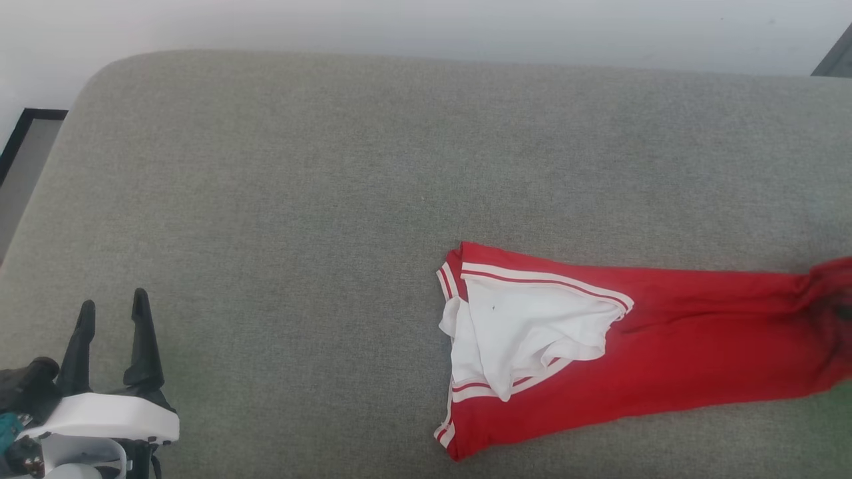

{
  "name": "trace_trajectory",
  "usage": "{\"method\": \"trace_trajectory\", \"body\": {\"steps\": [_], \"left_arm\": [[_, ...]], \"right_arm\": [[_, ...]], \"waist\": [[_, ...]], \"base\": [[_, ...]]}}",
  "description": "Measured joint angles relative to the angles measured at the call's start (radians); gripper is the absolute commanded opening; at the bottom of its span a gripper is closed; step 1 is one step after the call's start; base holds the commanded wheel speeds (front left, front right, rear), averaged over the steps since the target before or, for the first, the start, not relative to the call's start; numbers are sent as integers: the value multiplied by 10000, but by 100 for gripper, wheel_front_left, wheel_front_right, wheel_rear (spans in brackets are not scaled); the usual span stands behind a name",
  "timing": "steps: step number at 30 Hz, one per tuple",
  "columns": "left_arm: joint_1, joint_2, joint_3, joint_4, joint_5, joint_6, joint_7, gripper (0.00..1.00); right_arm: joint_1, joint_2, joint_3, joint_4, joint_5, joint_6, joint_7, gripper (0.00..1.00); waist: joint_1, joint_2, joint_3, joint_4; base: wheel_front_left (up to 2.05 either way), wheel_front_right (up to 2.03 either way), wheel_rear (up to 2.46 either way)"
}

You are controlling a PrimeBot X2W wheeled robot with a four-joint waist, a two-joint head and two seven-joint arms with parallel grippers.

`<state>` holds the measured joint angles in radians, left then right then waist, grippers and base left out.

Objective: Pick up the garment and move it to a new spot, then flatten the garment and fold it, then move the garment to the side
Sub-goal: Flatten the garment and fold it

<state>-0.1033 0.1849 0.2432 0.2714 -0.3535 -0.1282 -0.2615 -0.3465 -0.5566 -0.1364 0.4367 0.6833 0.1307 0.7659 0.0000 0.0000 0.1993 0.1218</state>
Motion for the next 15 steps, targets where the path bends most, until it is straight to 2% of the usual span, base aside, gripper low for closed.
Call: {"method": "trace_trajectory", "body": {"steps": [5,9,15], "left_arm": [[7,-13,-17,-59,-79,-4,0,100],[9,-33,-96,-65,-146,-10,0,100],[-17,-82,-299,-79,-148,-10,0,100]], "right_arm": [[512,349,606,-1789,840,-2,562,0],[752,704,1220,-3083,1057,-2,901,0],[805,1413,2297,-4146,1072,-2,1271,0]], "waist": [[0,1,-35,-35],[0,1,-67,28],[0,0,-119,317]], "base": [[0,0,0],[0,0,0],[0,0,0]]}}
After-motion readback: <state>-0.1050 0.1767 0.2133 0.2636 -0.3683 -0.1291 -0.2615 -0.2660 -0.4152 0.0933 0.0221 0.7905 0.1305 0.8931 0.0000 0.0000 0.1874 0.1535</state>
